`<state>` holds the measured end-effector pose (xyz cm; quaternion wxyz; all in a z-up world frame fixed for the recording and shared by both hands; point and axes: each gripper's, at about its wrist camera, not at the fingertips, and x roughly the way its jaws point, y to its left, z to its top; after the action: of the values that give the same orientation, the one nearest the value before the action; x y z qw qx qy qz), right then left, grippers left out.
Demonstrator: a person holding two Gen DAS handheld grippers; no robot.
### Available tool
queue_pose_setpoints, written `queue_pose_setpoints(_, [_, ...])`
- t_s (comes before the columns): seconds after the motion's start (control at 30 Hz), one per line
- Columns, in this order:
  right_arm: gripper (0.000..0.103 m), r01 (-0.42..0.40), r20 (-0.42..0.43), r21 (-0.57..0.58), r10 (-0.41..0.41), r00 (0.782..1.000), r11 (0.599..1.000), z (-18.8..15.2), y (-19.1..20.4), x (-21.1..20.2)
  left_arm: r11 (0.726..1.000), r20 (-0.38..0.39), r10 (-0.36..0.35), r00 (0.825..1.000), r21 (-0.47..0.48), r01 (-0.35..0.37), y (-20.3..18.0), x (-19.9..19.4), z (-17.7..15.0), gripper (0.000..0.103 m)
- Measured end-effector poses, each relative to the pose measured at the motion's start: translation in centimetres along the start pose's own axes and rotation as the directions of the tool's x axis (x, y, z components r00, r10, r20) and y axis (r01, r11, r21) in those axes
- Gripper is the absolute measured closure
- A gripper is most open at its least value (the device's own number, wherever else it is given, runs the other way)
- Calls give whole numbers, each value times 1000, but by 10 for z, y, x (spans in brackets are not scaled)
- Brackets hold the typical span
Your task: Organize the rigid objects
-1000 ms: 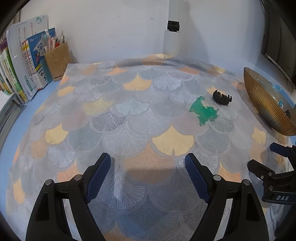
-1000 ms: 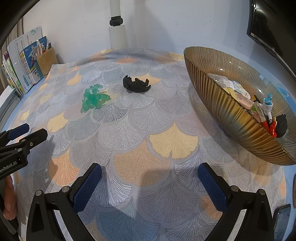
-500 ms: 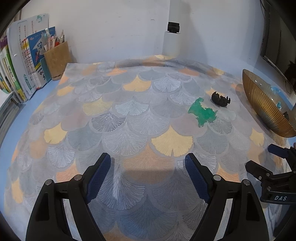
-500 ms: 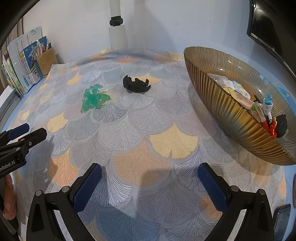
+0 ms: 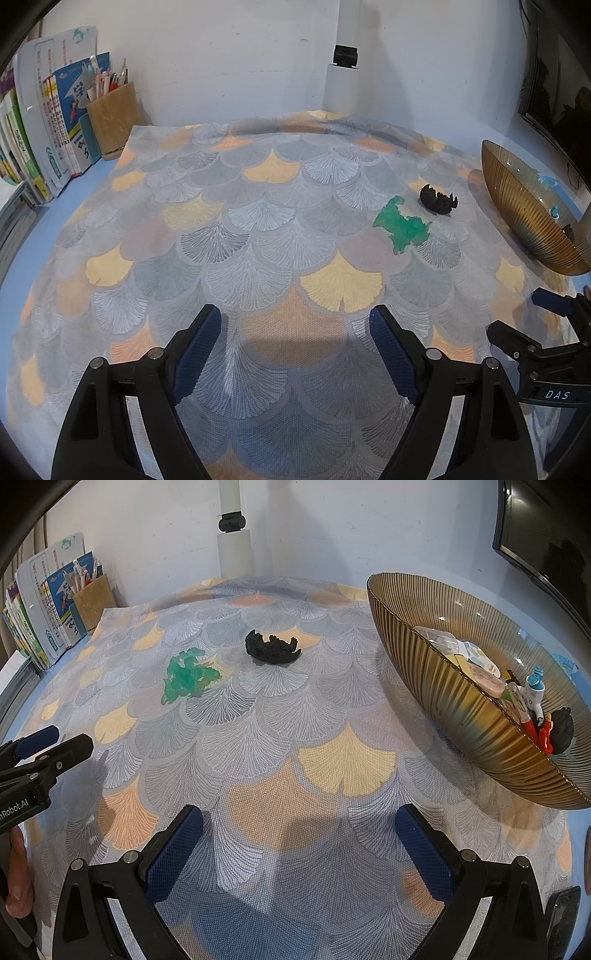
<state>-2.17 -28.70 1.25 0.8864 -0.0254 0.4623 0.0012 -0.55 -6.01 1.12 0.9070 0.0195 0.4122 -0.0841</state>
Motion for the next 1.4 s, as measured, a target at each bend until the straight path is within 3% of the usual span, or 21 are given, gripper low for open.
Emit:
queue_pose_setpoints(0.7, [0,0,1,1,0,1000,1000,0,0,0,1000,4,-4,1000,-8,4,2,0,0,22])
queue_pose_setpoints(0.97, [0,0,1,1,0,1000,1000,0,0,0,999,-26,34,999,11,-34,-2,5,1,22])
queue_pose_setpoints(1.07, [0,1,0,4,-1,1000,1000,-1,0,-1,1000,-43,-7,999,15,7,-5,6,6,22])
queue_pose_setpoints(1.13, [0,-5,-45,-2,5,999,1000,-3,0,-4,998,-30,-53,998,28,53,-13,3,15,22])
queue_pose_setpoints(1.27, [0,-42,-126,-6,41,991,999,1,0,-5,986,-34,-99,994,134,103,-44,7,42,22])
queue_pose_setpoints(1.33, [0,-165,-113,68,172,979,984,7,-7,-10,977,-56,-124,991,170,132,-57,19,55,22])
queue_pose_setpoints(1.4, [0,-240,-77,143,252,965,960,14,-17,-13,971,-82,-158,984,166,170,-63,35,66,26])
